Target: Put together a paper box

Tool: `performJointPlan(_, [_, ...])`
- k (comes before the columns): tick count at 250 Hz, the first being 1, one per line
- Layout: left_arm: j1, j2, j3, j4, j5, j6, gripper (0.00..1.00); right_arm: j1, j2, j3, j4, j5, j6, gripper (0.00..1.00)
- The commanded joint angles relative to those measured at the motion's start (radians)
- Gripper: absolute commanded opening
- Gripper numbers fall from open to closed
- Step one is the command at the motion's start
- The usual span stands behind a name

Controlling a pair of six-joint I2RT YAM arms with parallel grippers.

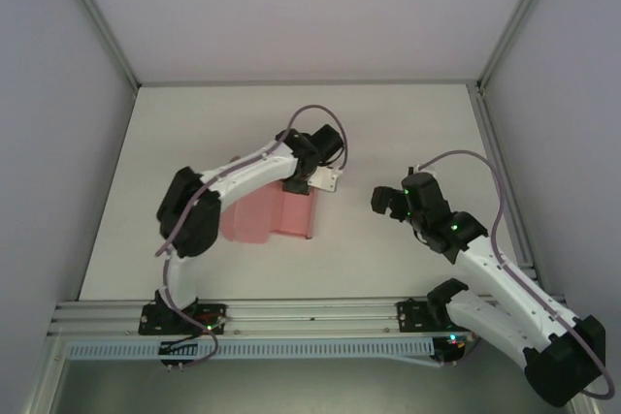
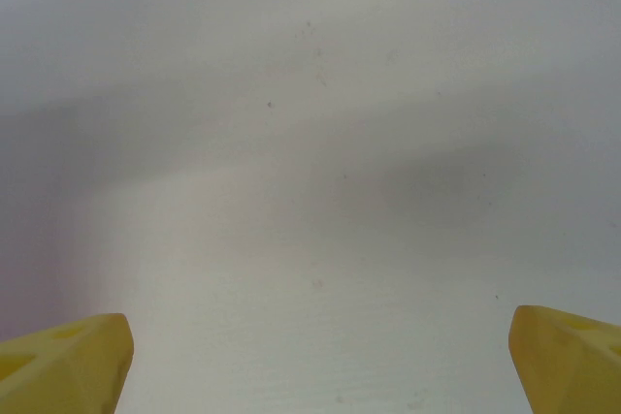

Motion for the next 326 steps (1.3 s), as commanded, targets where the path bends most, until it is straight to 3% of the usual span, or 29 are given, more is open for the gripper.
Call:
performJointPlan(1, [-0.001,0.113,0.12,-0.081,-0.049,-0.032,0.03,-0.008,-0.029,-0.014,-0.026,-0.01,0.018,1.0])
performJointPlan(35, [-0.01,0.219,0.168,-0.082,-0.058,-0.049,0.12,-0.011,-0.065,-0.04,-0.022,-0.007,0.012,1.0])
performJointPlan(88, [-0.012,0.259,0.246,-0.094,-0.05,-0.085,0.44,-0.015,-0.115,-0.075,-0.021,-0.009,0.003,1.0])
performJointPlan(146, [-0.015,0.17,0.247,-0.094,0.031,-0.093,0.76,-0.015,-0.13,-0.068,0.003,-0.053,-0.014,1.0])
performJointPlan(152, [-0.016,0.157,0.245,-0.091,0.04,-0.094,0.8,-0.016,-0.129,-0.065,0.004,-0.056,-0.017,1.0])
performJointPlan(163, [-0.018,0.128,0.238,-0.081,0.056,-0.094,0.99,-0.015,-0.128,-0.058,0.011,-0.066,-0.028,1.0])
performJointPlan(210, [-0.017,-0.047,0.139,0.068,0.111,-0.147,1.0,-0.015,-0.061,-0.019,0.139,-0.204,-0.154,1.0])
performJointPlan(233, [-0.009,-0.186,0.036,0.243,0.112,-0.288,1.0,-0.014,0.026,0.011,0.218,-0.301,-0.235,1.0])
performJointPlan(260, [0.039,-0.38,-0.137,0.45,0.069,-0.61,1.0,-0.009,0.179,0.083,0.269,-0.394,-0.332,1.0])
performJointPlan(298, [0.202,-0.698,-0.499,0.664,0.045,-1.123,1.0,0.047,0.439,0.244,0.223,-0.404,-0.523,1.0])
performJointPlan(326, [0.323,-0.875,-0.687,0.665,0.058,-1.341,1.0,0.113,0.625,0.388,0.149,-0.375,-0.656,1.0])
